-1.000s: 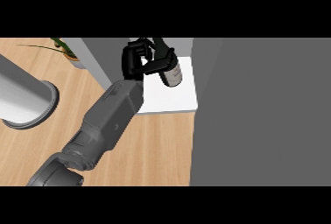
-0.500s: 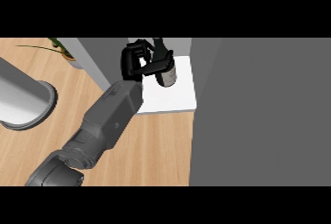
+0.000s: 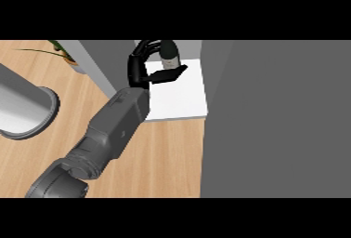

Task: Pick up the wine, place it into the cabinet and close the cabinet

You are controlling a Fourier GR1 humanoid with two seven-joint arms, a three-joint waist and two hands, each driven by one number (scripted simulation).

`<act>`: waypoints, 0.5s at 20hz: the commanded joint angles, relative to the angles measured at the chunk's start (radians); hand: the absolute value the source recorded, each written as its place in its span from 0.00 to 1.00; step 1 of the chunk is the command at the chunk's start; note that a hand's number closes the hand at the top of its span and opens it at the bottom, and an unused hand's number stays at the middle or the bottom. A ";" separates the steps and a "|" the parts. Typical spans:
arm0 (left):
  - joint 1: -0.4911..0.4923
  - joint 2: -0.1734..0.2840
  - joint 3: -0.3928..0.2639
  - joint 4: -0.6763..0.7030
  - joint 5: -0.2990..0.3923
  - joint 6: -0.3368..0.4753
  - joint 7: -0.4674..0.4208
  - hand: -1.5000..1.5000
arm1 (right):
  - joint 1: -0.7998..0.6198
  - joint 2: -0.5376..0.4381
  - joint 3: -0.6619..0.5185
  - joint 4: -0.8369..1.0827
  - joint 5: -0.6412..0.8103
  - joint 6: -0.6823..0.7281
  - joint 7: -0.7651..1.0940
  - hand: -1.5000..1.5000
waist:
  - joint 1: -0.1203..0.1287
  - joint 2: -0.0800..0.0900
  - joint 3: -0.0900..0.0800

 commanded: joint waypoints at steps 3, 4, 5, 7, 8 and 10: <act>-0.004 -0.002 -0.021 0.032 -0.037 0.035 0.013 0.00 | 0.002 0.000 -0.010 -0.014 -0.031 0.004 -0.009 0.00 | 0.001 0.004 -0.001; -0.011 -0.005 -0.026 0.035 -0.045 0.057 0.018 0.00 | 0.023 0.004 0.017 -0.041 -0.027 0.007 0.006 0.00 | 0.000 0.001 -0.001; 0.011 0.024 -0.026 0.043 -0.046 0.022 0.023 0.00 | -0.006 0.008 -0.011 -0.022 -0.038 -0.009 0.005 0.00 | -0.001 0.005 -0.002; 0.025 0.003 -0.018 0.034 -0.042 0.044 -0.011 0.00 | 0.034 -0.010 -0.040 -0.032 -0.071 0.019 -0.009 0.00 | -0.011 0.007 -0.001; 0.020 0.004 -0.023 0.038 -0.048 0.045 -0.005 0.00 | 0.036 -0.015 -0.037 -0.030 -0.056 0.031 -0.028 0.00 | -0.015 0.009 -0.001; 0.032 -0.005 -0.011 0.034 -0.036 0.076 -0.030 0.00 | 0.007 0.003 0.002 -0.029 -0.047 0.011 0.005 0.00 | -0.022 0.011 -0.002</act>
